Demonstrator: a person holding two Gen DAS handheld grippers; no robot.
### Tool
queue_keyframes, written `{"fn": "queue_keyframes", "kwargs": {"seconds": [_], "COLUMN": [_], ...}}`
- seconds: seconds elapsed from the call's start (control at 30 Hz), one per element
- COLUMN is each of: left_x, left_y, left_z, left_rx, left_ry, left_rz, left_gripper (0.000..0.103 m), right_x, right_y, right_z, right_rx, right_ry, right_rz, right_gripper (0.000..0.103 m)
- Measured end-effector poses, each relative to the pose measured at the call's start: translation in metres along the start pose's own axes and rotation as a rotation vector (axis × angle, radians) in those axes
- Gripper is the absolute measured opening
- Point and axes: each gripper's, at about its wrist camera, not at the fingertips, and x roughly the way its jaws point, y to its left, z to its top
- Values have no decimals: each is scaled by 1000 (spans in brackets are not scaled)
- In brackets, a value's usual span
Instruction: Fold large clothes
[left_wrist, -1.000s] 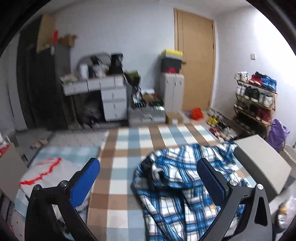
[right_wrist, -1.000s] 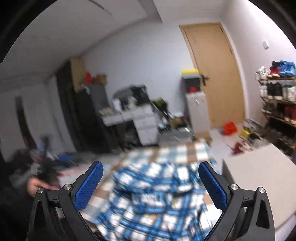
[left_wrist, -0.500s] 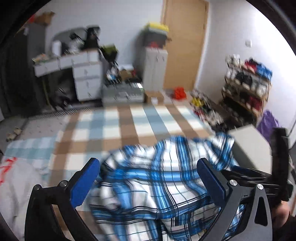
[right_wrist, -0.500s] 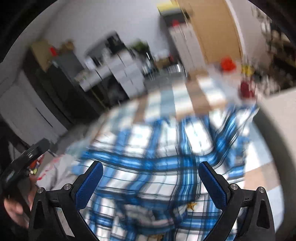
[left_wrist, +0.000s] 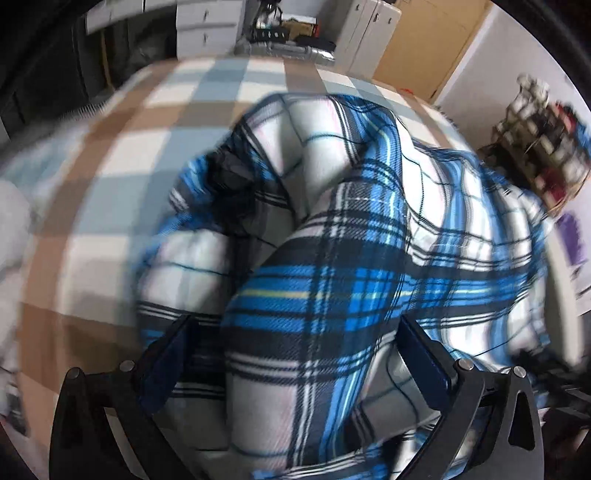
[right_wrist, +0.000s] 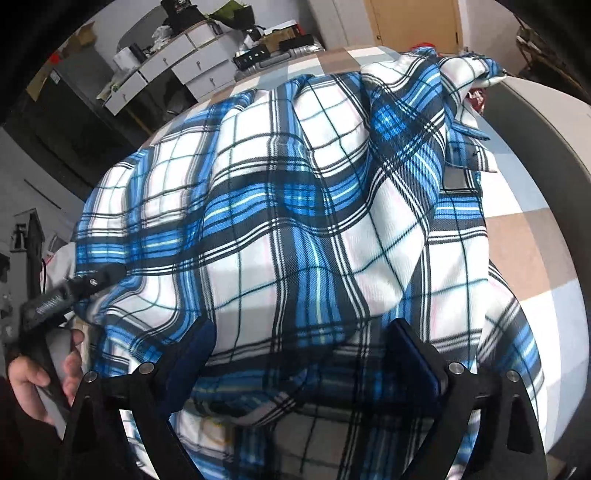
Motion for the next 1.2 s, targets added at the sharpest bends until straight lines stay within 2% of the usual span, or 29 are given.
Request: {"fn": "queue_keyframes", "kwargs": {"seconds": [0.1, 0.17, 0.2, 0.27, 0.3, 0.33, 0.4, 0.5, 0.53, 0.6, 0.63, 0.7, 0.73, 0.8, 0.83, 0.87, 0.9, 0.93, 0.97, 1.1, 1.17, 1.2], "left_x": [-5, -7, -13, -36, -51, -75, -101, -113, -110, -91, -79, -55, -45, -32, -24, -17, -13, -10, -10, -14, -11, -11], "left_y": [-3, -4, -5, -2, -4, -8, -16, -33, -37, -40, -40, -35, -35, -34, -31, -27, -24, -21, -18, -11, -10, -10], "left_z": [-4, -5, -7, -13, -15, -18, -22, -14, -11, 1, 4, 12, 12, 8, 9, 8, 7, 5, 3, 1, 3, 3], "left_rx": [38, 52, 46, 23, 19, 14, 24, 40, 43, 32, 12, -18, -32, -53, -57, -63, -69, -74, -75, -78, -73, -68], "left_ry": [7, 22, 7, -78, -141, -236, -352, -447, -447, -395, -362, -288, -251, -215, -183, -141, -115, -99, -87, -74, -72, -67], "left_rz": [85, 113, 107, 59, 23, -35, -97, -73, -97, -155, -184, -184, -151, -25, -20, -49, -59, -45, -29, -24, -18, -17], "left_gripper": [102, 102, 102, 102, 102, 102, 102, 102, 102, 102, 102, 102, 102, 102, 102, 102, 102, 102, 102, 102, 102, 102], "right_x": [-31, -55, -62, -68, -67, -61, -41, 2, 15, 30, 26, 15, 7, -15, -28, -46, -58, -67, -69, -38, -11, -8], "right_y": [14, 22, 25, 30, 32, 34, 32, 24, 18, 0, -4, -13, -19, -31, -39, -51, -60, -70, -78, -108, -116, -111], "right_z": [-3, -5, -4, -2, 1, 3, 6, 14, 15, 10, 7, 0, -5, -8, -7, -5, -5, -2, 3, 31, 46, 50], "right_rx": [-72, -101, -108, -131, -143, -154, -173, -140, -119, -35, -19, 14, 42, 79, 93, 127, 154, 188, 220, 343, 384, 398], "right_ry": [-162, -298, -337, -393, -396, -385, -319, -149, -101, -8, -19, -7, -29, -109, -166, -263, -323, -376, -393, -278, -185, -156], "right_rz": [-26, 5, 28, 75, 87, 101, 149, 119, 115, 95, 117, 169, 209, 238, 234, 214, 194, 170, 153, 171, 185, 189], "right_gripper": [95, 96, 96, 99, 102, 102, 102, 101, 99, 100, 98, 97, 97, 96, 96, 98, 98, 100, 103, 103, 103, 100]}}
